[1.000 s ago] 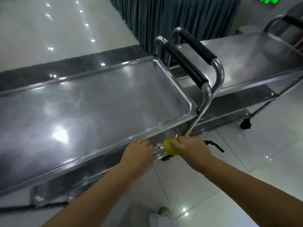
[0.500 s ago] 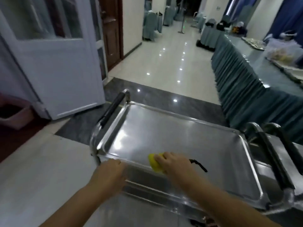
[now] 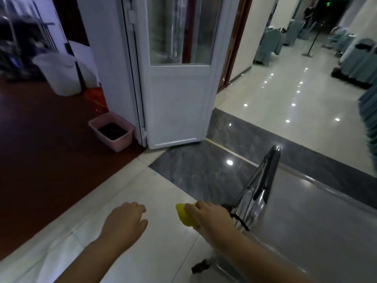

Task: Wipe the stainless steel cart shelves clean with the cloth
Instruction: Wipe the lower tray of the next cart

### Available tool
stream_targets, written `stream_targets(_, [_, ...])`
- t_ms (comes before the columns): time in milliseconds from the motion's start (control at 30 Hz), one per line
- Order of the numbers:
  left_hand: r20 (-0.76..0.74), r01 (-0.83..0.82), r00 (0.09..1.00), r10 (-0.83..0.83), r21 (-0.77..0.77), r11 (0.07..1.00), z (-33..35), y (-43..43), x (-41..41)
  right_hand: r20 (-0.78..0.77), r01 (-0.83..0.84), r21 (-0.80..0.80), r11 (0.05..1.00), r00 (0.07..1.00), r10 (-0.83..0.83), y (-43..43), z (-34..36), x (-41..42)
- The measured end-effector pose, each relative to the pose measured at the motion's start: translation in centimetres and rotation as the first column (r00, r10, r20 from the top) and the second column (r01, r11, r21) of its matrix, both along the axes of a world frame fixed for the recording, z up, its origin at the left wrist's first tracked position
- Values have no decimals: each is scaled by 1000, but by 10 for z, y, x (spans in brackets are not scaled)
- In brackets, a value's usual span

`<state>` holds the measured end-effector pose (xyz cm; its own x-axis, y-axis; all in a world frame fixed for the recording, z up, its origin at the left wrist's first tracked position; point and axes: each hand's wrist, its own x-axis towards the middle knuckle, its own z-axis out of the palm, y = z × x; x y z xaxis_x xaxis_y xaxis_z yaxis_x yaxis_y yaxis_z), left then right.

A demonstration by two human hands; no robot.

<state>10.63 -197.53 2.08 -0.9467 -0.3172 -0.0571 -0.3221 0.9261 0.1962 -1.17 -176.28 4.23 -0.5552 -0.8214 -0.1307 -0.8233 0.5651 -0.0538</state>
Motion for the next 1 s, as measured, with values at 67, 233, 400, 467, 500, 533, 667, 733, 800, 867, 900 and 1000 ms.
stream_targets(67, [-6, 10, 1000, -10, 4, 1000, 0, -25, -22, -12, 6, -20, 1000, 1000, -6, -23, -6, -19])
stream_targets(233, [55, 108, 993, -107, -18, 994, -13, -68, -100, 65, 128, -20, 992, 990, -126, -64, -27, -87])
stream_targets(400, [62, 182, 982, -176, -99, 978, -17, -129, -211, 51, 184, -45, 982, 982, -181, -107, -48, -180])
stream_targets(467, [55, 199, 980, -193, -138, 970, -7, -155, -262, 54, 223, -48, 974, 974, -220, -128, -52, -226])
stream_targets(500, [93, 218, 974, -208, -114, 969, 0, -166, -286, 57, 243, -52, 969, 969, -240, -138, -51, -249])
stream_targets(533, [77, 239, 970, -232, -99, 966, 5, -176, -310, 49, 253, -57, 966, 967, -251, -147, -50, -270])
stream_targets(667, [86, 325, 945, -314, -213, 921, 24, -209, -398, -16, 246, -157, 956, 968, -252, -176, -42, -350])
stream_targets(733, [101, 353, 935, -341, -143, 925, 29, -221, -435, -73, 228, -143, 963, 968, -240, -186, -37, -384])
stream_targets(800, [91, 354, 934, -346, -102, 930, 30, -227, -478, -89, 258, -102, 961, 960, -267, -199, -31, -418])
stream_targets(867, [138, 383, 921, -365, -137, 913, 27, -231, -528, -103, 292, -140, 946, 946, -308, -208, -31, -455])
stream_targets(900, [148, 397, 914, -378, -134, 908, 27, -232, -553, -106, 313, -151, 938, 938, -331, -212, -30, -474])
stream_targets(1000, [165, 474, 876, -453, -125, 872, 24, -232, -631, -132, 384, -170, 908, 904, -407, -218, -30, -527])
